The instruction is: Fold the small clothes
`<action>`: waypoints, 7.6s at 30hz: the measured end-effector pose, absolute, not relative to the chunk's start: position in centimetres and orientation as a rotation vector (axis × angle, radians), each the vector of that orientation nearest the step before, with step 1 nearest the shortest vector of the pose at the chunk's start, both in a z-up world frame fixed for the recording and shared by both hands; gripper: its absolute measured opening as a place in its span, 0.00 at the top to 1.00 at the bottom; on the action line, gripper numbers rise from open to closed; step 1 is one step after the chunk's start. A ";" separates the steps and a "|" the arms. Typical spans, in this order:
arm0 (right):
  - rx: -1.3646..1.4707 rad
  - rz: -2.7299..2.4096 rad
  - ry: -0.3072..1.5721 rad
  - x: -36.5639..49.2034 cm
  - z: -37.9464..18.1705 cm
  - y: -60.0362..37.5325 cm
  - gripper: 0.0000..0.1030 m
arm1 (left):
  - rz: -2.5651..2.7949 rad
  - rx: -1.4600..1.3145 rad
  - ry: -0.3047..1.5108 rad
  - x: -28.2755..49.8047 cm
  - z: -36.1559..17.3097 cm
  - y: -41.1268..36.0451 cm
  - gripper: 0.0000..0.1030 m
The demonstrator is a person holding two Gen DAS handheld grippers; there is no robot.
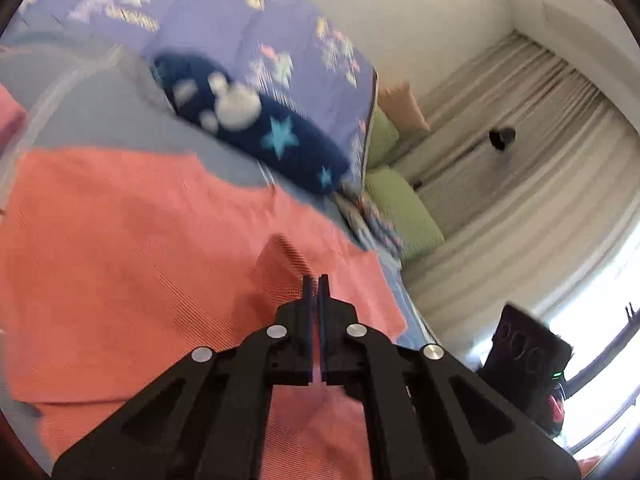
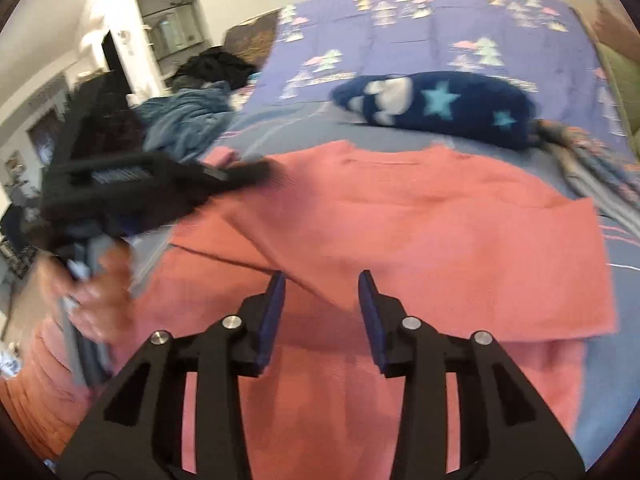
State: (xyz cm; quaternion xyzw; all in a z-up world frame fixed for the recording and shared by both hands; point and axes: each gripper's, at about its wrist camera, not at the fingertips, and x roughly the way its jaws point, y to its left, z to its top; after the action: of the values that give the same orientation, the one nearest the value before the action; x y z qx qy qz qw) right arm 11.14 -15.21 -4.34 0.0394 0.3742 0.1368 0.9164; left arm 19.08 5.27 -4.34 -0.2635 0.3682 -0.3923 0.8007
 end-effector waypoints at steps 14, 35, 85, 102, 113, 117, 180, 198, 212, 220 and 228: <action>0.070 -0.254 0.783 9.5 -6.2 -25.1 0.27 | -0.796 -0.528 0.918 20.3 -5.8 6.4 0.48; 0.088 -0.303 0.902 12.0 -8.1 -27.1 0.22 | -0.700 -0.514 0.626 19.2 -1.3 10.0 0.97; 0.302 -0.274 0.839 20.7 -7.9 -24.4 0.88 | -0.796 -0.376 0.530 20.6 11.6 1.9 0.97; 0.053 -0.100 0.886 12.7 -7.7 -22.3 0.45 | -0.552 -0.313 0.741 21.6 -1.5 10.8 0.97; 0.062 -0.099 0.887 13.0 -7.9 -22.5 0.42 | -0.459 -0.326 0.904 21.5 -7.0 12.8 0.93; 0.071 -0.095 0.887 12.9 -7.9 -22.5 0.39 | -0.441 -0.337 0.890 21.0 -6.0 13.5 0.60; 0.484 0.117 0.803 11.8 -8.6 -31.4 0.68 | -0.740 -0.097 0.768 23.4 -2.8 -16.3 0.63; 0.260 0.003 0.843 -1.9 -6.4 -29.9 0.64 | -0.359 -0.233 0.872 4.0 -6.9 16.3 0.46; 0.396 0.128 0.908 -11.8 -7.3 -29.6 0.63 | -0.559 -0.145 0.899 -6.0 -8.4 14.8 0.38; 0.488 0.220 0.918 -16.9 -7.6 -30.2 0.63 | -0.653 -0.230 0.900 -10.5 -8.9 15.6 0.42; 0.637 0.337 0.930 -20.8 -8.8 -30.2 0.63 | -0.669 -0.244 0.917 -13.1 -9.2 15.6 0.50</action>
State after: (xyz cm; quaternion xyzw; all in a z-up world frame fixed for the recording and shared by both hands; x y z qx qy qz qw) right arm -20.82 -30.19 -8.75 0.3003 0.4388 0.1592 0.8319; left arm -13.06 15.64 -9.18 -0.1155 0.4334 -0.3162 0.8360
